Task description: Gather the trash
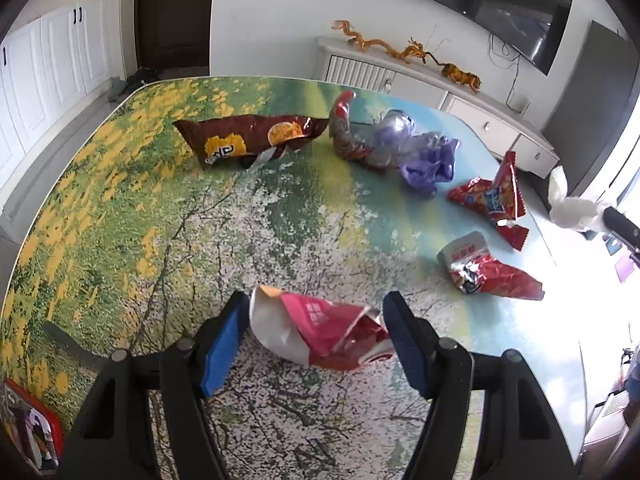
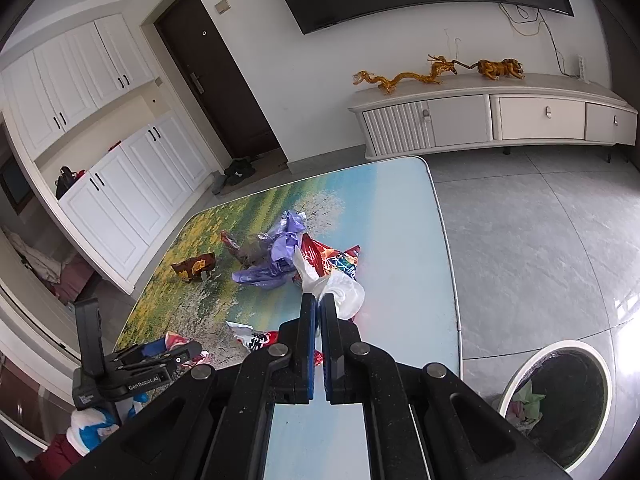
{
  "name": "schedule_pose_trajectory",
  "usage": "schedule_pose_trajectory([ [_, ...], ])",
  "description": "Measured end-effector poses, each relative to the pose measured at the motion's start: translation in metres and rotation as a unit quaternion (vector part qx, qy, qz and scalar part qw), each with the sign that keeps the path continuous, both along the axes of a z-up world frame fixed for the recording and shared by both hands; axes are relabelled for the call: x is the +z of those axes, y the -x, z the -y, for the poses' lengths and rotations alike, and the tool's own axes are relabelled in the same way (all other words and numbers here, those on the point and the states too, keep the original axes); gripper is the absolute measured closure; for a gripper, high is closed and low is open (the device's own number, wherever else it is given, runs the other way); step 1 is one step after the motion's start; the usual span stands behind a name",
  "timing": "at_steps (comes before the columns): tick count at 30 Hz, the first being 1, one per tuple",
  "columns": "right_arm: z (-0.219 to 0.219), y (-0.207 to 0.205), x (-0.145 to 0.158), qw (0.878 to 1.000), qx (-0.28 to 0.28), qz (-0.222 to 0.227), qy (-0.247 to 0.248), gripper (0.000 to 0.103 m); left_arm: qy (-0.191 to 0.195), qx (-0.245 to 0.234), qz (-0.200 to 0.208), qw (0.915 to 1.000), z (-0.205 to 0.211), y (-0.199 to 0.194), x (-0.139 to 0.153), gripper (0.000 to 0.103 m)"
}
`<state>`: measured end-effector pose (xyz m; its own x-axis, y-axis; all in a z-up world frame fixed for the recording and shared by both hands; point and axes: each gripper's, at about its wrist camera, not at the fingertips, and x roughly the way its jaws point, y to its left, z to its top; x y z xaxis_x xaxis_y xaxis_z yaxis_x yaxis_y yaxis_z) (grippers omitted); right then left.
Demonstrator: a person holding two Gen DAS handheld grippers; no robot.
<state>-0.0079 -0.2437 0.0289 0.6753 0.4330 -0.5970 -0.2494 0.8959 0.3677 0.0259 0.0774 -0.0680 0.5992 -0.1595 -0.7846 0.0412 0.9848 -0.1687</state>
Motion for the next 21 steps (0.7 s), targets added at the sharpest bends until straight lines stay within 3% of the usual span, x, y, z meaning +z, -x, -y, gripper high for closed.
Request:
schedule_pose_trajectory([
  [6,-0.001,0.002,-0.001,1.0,-0.002,-0.002,0.0,0.1,0.015,-0.003,0.018,0.9997,-0.001,0.007,0.003,0.053],
  [14,0.004,0.008,0.003,1.0,-0.005,0.006,-0.011,0.1,0.02,-0.007,0.034,0.9992,0.003,0.011,0.022,0.057],
  [21,0.012,0.016,0.009,1.0,-0.014,0.016,-0.017,0.1,0.05,-0.016,0.051,0.9973,0.008,0.014,0.046,0.057],
])
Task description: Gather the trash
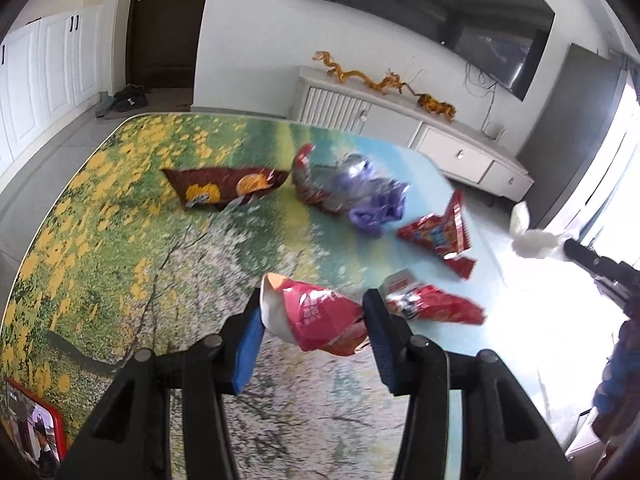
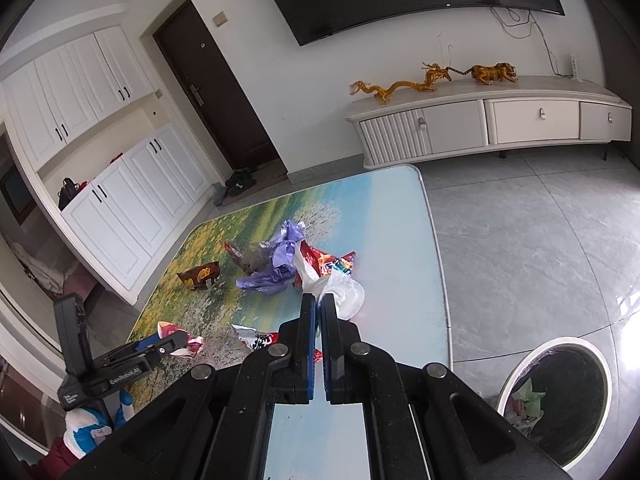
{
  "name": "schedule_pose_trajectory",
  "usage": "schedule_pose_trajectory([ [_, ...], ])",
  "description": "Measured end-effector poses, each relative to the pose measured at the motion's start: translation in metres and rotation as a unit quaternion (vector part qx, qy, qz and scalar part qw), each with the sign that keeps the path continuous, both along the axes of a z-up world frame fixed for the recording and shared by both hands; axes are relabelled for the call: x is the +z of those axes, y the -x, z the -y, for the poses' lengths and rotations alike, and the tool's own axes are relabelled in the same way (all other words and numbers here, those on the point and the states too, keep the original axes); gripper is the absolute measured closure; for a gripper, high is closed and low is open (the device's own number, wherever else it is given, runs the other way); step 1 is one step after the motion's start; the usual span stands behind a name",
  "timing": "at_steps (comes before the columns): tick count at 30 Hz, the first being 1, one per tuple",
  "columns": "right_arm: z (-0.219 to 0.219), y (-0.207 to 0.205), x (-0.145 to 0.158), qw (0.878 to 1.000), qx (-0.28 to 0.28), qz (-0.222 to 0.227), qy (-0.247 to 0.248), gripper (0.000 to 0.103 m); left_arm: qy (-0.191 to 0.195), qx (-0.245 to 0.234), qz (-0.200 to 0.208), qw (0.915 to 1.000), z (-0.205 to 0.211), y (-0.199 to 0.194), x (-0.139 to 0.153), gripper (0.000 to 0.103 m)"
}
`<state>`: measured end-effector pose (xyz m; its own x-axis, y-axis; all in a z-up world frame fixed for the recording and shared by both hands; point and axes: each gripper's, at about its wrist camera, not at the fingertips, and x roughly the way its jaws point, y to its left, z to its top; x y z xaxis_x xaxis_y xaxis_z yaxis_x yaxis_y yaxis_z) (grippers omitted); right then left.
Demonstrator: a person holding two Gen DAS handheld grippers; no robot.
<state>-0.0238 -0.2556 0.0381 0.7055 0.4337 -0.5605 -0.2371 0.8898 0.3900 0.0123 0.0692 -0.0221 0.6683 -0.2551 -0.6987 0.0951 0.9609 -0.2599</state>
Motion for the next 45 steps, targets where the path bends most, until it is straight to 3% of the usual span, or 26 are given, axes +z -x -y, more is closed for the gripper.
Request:
schedule_pose_trajectory([
  [11,0.046,0.026,0.016,0.997,-0.057,0.028,-0.035,0.1,0.05,-0.073,0.036,0.9954,0.057,-0.005,0.056,0.057],
  [17,0.097,0.045,0.01,0.991,-0.121,0.027,-0.059,0.1,0.063,-0.14,0.036,0.9876,0.122,-0.015,0.071,0.057],
  [22,0.148,0.061,-0.013,0.979,-0.188,0.006,-0.079,0.1,0.06,-0.199,0.026,0.9778,0.189,-0.024,0.074,0.057],
  [33,0.234,0.077,-0.1,0.947,-0.286,-0.09,-0.117,0.1,0.024,-0.298,-0.028,0.9537,0.341,-0.043,0.036,0.056],
  [41,0.263,0.071,-0.15,0.926,-0.322,-0.144,-0.134,0.096,0.023,-0.341,-0.077,0.9368,0.415,-0.048,-0.007,0.051],
  [45,0.276,0.075,-0.164,0.916,-0.34,-0.16,-0.141,0.093,0.025,-0.355,-0.102,0.9288,0.438,-0.051,-0.024,0.042],
])
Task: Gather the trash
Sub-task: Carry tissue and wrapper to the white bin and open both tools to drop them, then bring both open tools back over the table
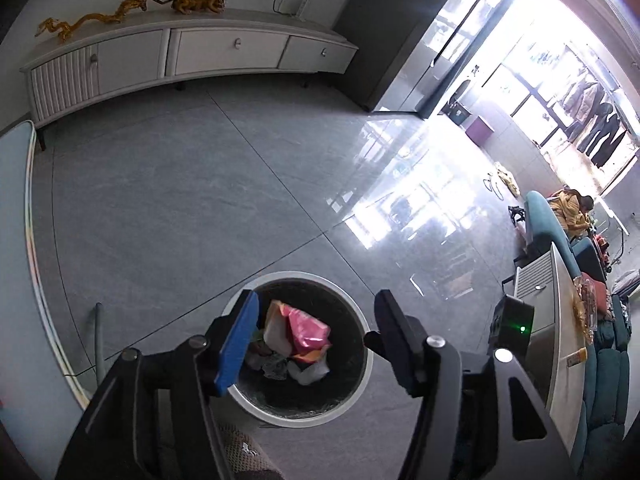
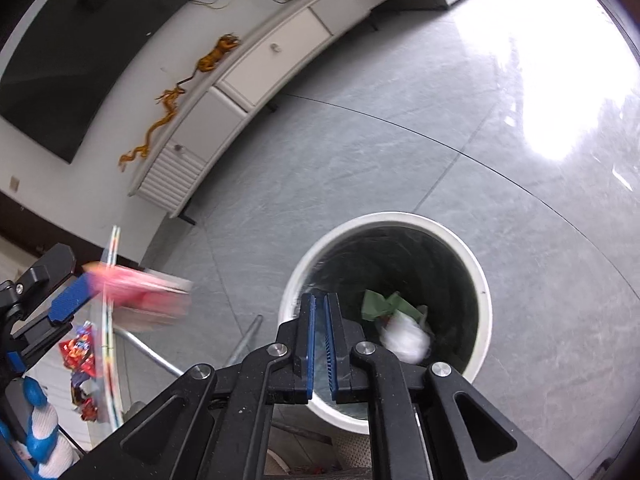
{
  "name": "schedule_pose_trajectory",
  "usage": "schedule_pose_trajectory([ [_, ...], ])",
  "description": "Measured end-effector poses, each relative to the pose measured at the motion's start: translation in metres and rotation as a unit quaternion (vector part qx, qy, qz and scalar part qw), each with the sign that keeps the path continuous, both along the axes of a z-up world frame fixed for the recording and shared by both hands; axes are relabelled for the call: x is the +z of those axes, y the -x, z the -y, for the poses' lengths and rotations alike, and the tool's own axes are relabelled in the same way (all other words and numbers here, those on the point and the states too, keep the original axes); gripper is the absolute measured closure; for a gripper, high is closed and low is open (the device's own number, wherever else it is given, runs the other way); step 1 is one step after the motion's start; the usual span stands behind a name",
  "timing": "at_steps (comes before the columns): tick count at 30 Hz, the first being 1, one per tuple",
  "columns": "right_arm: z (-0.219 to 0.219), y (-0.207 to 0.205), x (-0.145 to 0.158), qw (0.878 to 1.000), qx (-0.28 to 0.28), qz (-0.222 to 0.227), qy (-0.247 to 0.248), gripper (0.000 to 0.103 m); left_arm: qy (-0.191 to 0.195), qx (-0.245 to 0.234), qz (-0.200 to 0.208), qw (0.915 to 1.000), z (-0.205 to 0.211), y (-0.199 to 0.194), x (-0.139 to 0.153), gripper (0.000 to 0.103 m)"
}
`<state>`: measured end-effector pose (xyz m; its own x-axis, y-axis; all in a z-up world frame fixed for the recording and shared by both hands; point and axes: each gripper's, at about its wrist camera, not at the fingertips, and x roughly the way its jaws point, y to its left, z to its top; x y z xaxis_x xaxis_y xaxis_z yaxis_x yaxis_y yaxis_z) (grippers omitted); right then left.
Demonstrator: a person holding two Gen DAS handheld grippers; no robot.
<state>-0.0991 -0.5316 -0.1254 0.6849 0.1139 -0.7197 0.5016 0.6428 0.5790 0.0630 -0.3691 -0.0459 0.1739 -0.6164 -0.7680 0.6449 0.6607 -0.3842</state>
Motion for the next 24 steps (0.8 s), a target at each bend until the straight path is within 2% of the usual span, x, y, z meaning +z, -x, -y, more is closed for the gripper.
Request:
schedule_pose_trajectory([
  [2,0.003,0.003,-0.002,1.0,-0.007,-0.003,-0.001,0.077,-0.001,-0.003,-0.004,1.0,0.006,-0.003,-0.003,0.041],
  [3,0.005,0.006,-0.002,1.0,-0.011,-0.004,0.0,0.076,0.0,-0.004,-0.007,1.0,0.007,-0.004,-0.004,0.04],
  [7,0.006,0.009,0.003,1.0,-0.013,-0.001,0.001,0.075,0.0,-0.001,0.0,1.0,0.0,-0.01,0.002,0.04],
  [11,0.0,0.008,0.02,1.0,-0.003,0.009,0.014,0.075,0.0,0.016,0.03,0.9994,-0.02,-0.006,0.019,0.04],
  [17,-0.023,-0.001,0.056,0.998,0.023,0.036,0.039,0.075,0.002,0.07,0.075,0.9947,-0.082,-0.003,0.05,0.04],
  [21,-0.05,-0.008,0.084,0.995,0.05,0.058,0.057,0.075,0.0,0.119,0.103,0.9876,-0.134,-0.003,0.07,0.04],
  [24,-0.074,-0.015,0.103,0.993,0.072,0.072,0.067,0.075,-0.006,0.157,0.13,0.9791,-0.175,0.001,0.085,0.04],
])
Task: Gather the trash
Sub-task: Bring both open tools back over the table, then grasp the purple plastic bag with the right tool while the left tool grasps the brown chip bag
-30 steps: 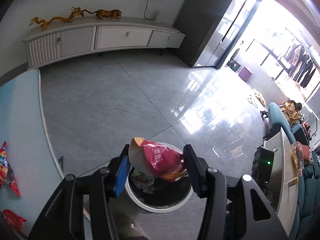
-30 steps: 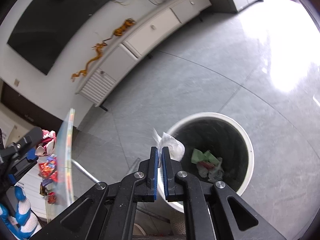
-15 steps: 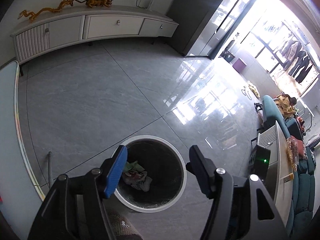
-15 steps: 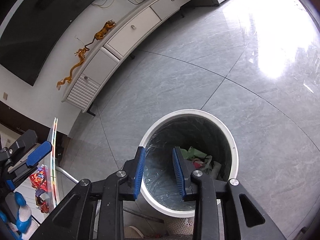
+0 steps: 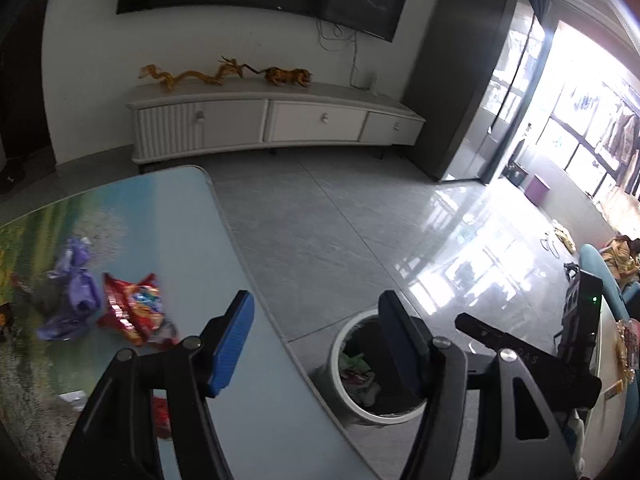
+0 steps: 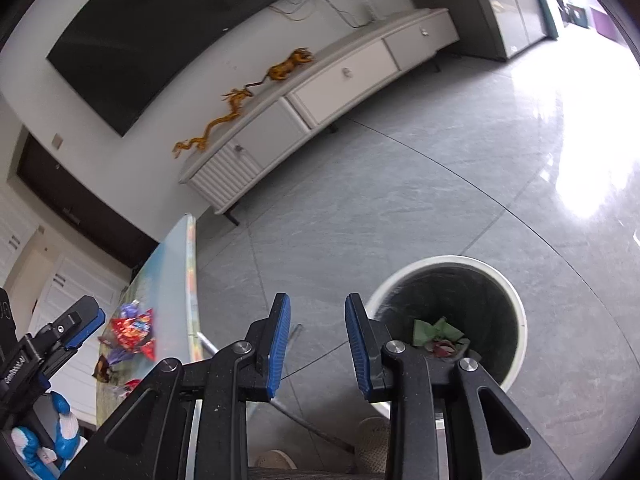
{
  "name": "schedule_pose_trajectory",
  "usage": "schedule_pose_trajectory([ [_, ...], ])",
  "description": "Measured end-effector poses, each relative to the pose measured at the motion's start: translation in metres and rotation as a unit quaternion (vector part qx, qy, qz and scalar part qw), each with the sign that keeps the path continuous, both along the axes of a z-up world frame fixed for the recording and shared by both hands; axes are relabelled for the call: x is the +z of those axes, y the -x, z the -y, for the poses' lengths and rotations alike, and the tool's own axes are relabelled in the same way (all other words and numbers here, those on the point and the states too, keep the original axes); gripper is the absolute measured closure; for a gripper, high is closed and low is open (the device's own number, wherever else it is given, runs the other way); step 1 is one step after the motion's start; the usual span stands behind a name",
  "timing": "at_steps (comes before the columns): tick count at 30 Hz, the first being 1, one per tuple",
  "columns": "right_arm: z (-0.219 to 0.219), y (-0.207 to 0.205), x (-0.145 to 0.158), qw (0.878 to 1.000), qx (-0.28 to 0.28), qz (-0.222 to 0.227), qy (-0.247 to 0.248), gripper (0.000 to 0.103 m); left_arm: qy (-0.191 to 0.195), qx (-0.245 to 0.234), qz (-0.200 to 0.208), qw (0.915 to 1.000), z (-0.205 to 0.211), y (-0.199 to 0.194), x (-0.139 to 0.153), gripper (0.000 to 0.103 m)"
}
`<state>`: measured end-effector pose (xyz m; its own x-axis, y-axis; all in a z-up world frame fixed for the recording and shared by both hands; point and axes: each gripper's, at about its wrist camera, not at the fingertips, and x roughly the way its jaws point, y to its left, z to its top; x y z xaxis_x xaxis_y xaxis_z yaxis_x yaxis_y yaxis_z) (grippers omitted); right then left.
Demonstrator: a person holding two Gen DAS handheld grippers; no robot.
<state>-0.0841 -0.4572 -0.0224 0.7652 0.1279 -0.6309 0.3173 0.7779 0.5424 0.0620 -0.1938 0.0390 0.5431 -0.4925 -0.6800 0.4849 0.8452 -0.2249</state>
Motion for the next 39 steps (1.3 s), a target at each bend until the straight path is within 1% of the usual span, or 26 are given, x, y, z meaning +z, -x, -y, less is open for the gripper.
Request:
schedule_pose_trajectory([
  [4,-0.035,-0.009,0.019,0.999,0.027,0.01,0.014,0.075,0.006,0.05,0.021,0.9985,-0.059,0.01,0.014,0.04],
  [7,-0.066,-0.019,0.031,0.998,0.052,0.012,0.032,0.074,0.017,0.086,0.028,0.9958,-0.105,0.015,0.023,0.04],
  [11,-0.109,-0.033,0.044,0.995,0.086,0.015,0.053,0.072,0.025,0.126,0.038,0.9909,-0.151,0.025,0.028,0.04],
  [15,-0.152,-0.044,0.054,0.99,0.119,0.017,0.074,0.069,0.039,0.154,0.04,0.9864,-0.192,0.032,0.029,0.04],
  [22,-0.203,-0.051,0.07,0.981,0.166,0.02,0.102,0.069,0.057,0.182,0.042,0.9807,-0.235,0.043,0.031,0.04],
  [29,-0.256,-0.07,0.092,0.969,0.211,0.04,0.118,0.069,0.042,0.213,0.057,0.9744,-0.269,0.032,0.046,0.04],
  [33,-0.282,-0.092,0.1,0.963,0.237,0.051,0.122,0.069,0.054,0.248,0.046,0.9663,-0.297,0.02,0.046,0.04],
  [36,-0.295,-0.111,0.1,0.959,0.253,0.055,0.115,0.069,0.06,0.287,0.025,0.9557,-0.323,0.008,0.036,0.04],
  [39,-0.303,-0.13,0.093,0.957,0.261,0.053,0.114,0.069,0.06,0.328,0.005,0.9428,-0.344,-0.001,0.019,0.04],
])
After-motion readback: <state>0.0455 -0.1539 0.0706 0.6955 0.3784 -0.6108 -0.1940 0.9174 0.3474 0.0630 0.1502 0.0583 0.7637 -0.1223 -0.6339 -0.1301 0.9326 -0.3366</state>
